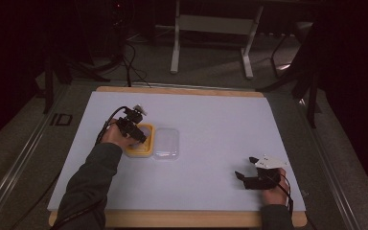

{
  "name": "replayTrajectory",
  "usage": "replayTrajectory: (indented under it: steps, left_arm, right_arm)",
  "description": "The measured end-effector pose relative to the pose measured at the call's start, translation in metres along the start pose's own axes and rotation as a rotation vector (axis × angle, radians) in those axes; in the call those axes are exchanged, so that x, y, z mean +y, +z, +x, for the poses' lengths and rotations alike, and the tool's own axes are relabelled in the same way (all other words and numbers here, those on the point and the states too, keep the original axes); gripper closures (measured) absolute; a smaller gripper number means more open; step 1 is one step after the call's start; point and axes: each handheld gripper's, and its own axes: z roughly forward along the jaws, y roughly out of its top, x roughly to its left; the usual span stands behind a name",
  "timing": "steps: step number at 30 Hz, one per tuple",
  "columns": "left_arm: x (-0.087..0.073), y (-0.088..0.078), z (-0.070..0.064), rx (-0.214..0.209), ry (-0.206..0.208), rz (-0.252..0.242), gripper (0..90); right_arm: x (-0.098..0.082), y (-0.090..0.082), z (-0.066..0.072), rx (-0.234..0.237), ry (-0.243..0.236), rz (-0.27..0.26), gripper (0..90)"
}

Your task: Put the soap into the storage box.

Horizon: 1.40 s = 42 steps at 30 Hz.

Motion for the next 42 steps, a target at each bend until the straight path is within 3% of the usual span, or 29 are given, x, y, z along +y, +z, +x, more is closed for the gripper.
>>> replayTrajectory:
  steps: [16,17,21,27,36,42]
  left_arm:
    - [0.000,0.008,0.001,-0.023,0.003,0.016,48.0]
    - [-0.001,0.007,0.001,-0.028,0.000,0.011,41.0]
    - [0.000,-0.003,0.001,-0.037,0.003,-0.033,35.6]
    - [0.001,-0.009,-0.002,-0.022,0.014,-0.051,34.5]
    - [0.001,-0.013,-0.010,0.006,0.068,-0.061,36.0]
    - [-0.001,-0.016,-0.012,0.010,0.071,-0.072,36.0]
  right_arm:
    - [0.000,0.000,0.000,0.000,-0.001,0.001,16.1]
    - [0.000,0.000,0.000,0.000,-0.001,0.001,16.1]
    - [0.000,0.000,0.000,0.000,-0.002,0.002,16.1]
    - [0.000,0.000,0.000,0.000,-0.003,0.002,16.2]
    - [0.000,0.000,0.000,0.000,-0.002,0.001,16.1]
    - [0.000,0.000,0.000,0.000,-0.003,0.001,16.1]
